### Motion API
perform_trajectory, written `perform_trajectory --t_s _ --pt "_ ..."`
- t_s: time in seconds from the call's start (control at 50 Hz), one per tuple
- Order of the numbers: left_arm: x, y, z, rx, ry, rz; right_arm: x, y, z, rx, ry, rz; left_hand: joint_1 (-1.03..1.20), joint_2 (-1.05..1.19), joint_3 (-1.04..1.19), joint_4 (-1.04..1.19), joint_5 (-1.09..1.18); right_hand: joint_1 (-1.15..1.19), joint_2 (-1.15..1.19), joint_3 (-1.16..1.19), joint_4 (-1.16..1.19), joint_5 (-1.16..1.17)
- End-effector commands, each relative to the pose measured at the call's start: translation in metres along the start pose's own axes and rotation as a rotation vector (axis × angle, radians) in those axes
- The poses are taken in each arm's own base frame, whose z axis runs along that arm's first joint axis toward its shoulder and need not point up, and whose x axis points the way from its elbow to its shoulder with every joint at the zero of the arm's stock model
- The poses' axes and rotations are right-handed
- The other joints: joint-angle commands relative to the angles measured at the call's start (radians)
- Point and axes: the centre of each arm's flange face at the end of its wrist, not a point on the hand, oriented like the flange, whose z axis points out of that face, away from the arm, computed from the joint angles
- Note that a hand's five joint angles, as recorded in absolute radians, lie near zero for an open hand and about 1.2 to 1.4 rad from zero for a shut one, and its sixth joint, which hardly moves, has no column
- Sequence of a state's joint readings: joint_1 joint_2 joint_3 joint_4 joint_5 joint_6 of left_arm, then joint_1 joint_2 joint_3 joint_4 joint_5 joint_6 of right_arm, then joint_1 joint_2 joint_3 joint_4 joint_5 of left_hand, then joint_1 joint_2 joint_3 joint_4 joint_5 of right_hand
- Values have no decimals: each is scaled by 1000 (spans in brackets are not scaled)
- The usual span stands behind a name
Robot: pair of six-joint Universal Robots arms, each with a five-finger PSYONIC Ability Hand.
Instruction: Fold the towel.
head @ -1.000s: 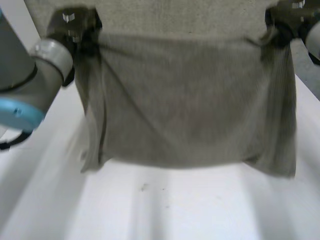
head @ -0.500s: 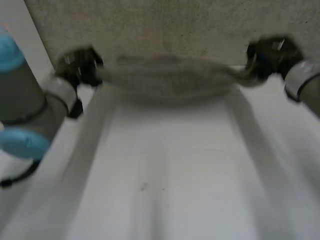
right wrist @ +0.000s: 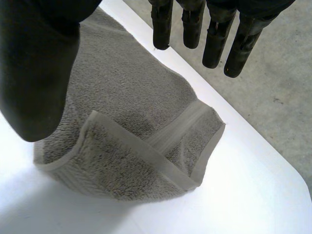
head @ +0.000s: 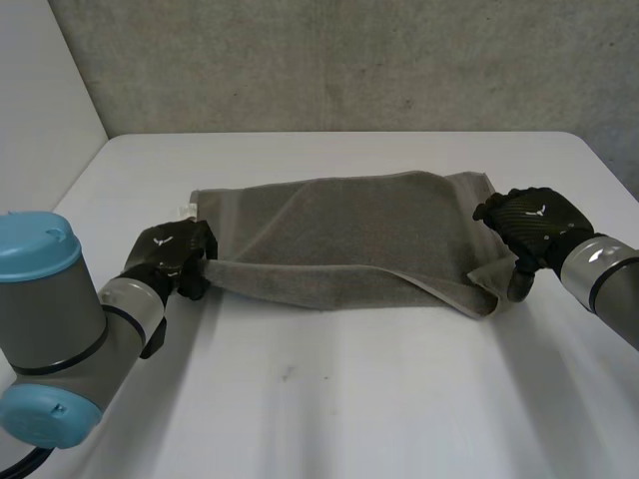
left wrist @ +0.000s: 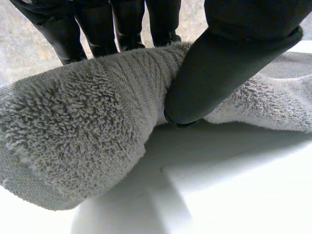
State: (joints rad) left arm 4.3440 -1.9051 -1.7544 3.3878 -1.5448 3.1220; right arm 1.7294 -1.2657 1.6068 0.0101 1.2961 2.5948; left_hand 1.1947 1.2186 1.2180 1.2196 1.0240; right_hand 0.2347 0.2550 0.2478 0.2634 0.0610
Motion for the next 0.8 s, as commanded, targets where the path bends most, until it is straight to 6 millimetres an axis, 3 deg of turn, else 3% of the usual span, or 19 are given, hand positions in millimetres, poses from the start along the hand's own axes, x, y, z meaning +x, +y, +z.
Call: perform_trajectory --t_s 0.02,0.1,0.2,0.3,0.44,0.64,0.68,0.7,0.74,0.8 --pt "0 -1 -2 3 0 -3 -17 9 -8 12 -41 -39 202 178 178 177 198 -60 -80 -73 -89 -61" --pt "0 0 -1 -1 0 -4 -26 13 -9 47 -62 -131 196 172 173 171 192 -60 -80 -73 -89 -61" --pt "-1 1 -1 -3 -2 -4 -42 36 -6 25 -101 -444 173 149 149 148 169 58 38 45 30 58" --pt "-1 2 -1 -6 -2 -4 -48 48 -3 12 -115 -588 137 114 114 112 134 76 56 63 48 75" --pt "-1 3 0 0 -2 -4 -47 56 6 24 -99 -612 137 113 114 112 133 85 65 72 56 84" --pt "-1 3 1 11 -1 -2 -42 58 21 60 -37 -636 140 116 117 115 136 341 320 328 312 340" --pt "-1 3 1 8 -1 -2 -40 57 23 65 -25 -639 140 116 117 115 136 559 539 546 531 559" --pt "-1 3 1 8 -1 -2 -40 57 23 65 -25 -639 140 116 117 115 136 561 540 548 532 560" --pt "-1 4 1 6 -2 -2 -37 56 24 63 -4 -640 140 116 117 115 136 876 856 863 848 875" --pt "-1 4 2 6 -2 -2 -34 53 23 62 11 -635 140 116 117 115 136 969 948 956 940 968"
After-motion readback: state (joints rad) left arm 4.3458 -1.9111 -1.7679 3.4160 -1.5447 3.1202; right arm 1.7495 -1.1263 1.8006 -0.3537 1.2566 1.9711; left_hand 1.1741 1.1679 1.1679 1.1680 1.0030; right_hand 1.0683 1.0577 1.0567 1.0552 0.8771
